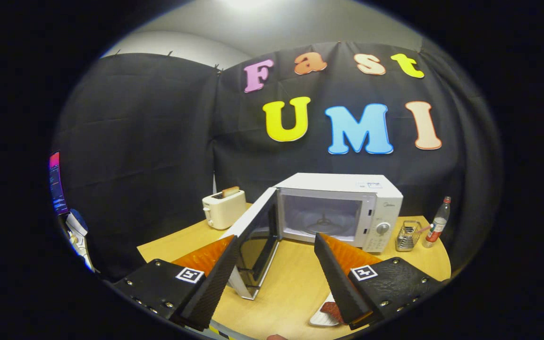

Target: Open the microwave, put the food inside, and close the microwave door.

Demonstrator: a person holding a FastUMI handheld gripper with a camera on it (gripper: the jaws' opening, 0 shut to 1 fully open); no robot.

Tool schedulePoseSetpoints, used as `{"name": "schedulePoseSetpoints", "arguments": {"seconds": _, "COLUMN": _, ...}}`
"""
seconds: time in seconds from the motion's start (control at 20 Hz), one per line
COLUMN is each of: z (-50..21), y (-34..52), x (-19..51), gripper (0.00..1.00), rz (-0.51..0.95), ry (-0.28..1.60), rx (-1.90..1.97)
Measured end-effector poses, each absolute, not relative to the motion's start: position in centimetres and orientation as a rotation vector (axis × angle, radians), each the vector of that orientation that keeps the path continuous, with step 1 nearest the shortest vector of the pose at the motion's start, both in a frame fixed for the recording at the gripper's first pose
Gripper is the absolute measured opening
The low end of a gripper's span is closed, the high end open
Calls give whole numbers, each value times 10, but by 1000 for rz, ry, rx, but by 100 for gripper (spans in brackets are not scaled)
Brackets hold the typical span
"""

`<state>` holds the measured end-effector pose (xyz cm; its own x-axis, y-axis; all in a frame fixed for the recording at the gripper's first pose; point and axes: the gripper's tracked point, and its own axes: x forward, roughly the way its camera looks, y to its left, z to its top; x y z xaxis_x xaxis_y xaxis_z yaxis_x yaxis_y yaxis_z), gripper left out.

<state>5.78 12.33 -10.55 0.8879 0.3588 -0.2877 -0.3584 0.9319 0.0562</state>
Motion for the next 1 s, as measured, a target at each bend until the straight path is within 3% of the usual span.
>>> {"name": "schedulePoseSetpoints", "arguments": {"seconds": 0.55, "z": -191, "y": 6, "x": 77, "gripper": 98, "rz": 190, "ry": 561, "rx": 108}}
{"name": "schedulePoseSetpoints", "arguments": {"seconds": 1.0, "z": -277, "y": -26, "x": 45, "gripper": 96, "rz": 171, "ry": 776, "rx": 174}}
